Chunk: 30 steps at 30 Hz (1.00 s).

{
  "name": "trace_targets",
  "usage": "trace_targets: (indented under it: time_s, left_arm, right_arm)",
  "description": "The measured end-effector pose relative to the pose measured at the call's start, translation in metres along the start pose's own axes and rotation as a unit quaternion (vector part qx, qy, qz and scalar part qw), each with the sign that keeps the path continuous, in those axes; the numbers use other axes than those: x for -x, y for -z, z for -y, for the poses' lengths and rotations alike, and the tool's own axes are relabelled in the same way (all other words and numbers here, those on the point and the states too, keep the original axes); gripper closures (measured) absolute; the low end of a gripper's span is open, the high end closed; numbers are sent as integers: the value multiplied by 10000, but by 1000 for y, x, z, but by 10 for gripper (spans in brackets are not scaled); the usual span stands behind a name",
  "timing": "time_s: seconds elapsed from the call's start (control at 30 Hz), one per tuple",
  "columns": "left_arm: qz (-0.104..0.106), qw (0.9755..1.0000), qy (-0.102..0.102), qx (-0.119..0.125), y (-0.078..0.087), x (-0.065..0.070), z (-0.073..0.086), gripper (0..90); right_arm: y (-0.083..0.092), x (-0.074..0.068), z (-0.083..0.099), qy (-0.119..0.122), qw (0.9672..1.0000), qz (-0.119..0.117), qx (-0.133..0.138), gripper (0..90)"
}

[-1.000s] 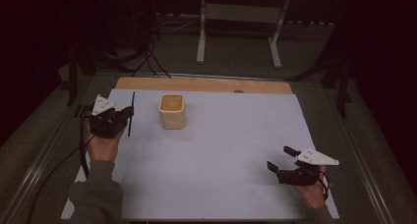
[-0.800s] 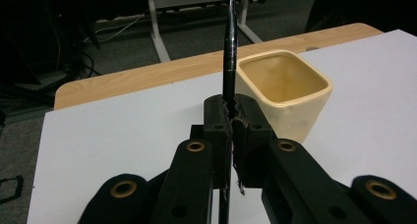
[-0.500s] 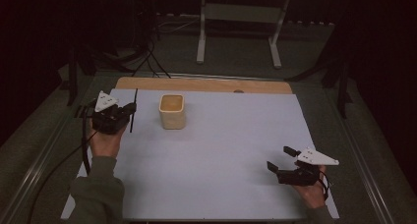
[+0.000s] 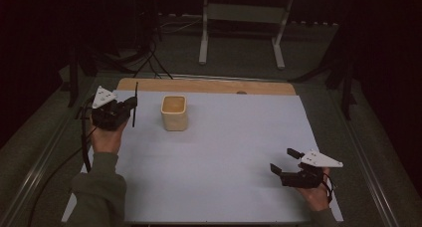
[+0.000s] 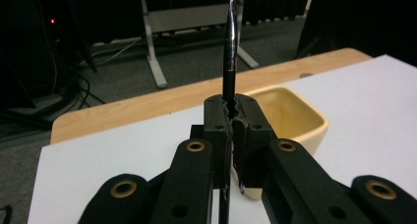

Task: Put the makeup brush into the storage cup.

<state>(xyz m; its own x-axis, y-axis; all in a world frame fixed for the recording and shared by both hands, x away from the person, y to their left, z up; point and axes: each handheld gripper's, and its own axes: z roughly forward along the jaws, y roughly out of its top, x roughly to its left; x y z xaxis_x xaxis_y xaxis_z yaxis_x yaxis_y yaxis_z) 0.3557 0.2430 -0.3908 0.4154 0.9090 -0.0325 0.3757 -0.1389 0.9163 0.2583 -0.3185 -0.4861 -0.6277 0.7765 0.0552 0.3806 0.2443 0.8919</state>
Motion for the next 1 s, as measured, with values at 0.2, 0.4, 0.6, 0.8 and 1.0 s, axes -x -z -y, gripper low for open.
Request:
trace_targets:
  time_s: [0.2, 0.4, 0.6, 0.8, 1.0]
  left_arm:
    - [51, 9999, 98, 92, -3, -2, -5, 858]
    - [114, 9998, 61, 142, -7, -1, -10, 859]
    - [165, 9997, 61, 162, -13, -1, -13, 859]
    - [222, 9995, 60, 205, -19, 2, -17, 859]
    - [255, 9993, 40, 255, -22, 5, -22, 859]
  right_arm:
    - [0, 0, 0, -9, 10000, 2, 2, 109]
    - [0, 0, 0, -1, 10000, 0, 5, 109]
    - [1, 1, 0, -5, 10000, -1, 3, 109]
    - [1, 1, 0, -3, 10000, 3, 12, 109]
    - [1, 1, 0, -15, 10000, 8, 16, 109]
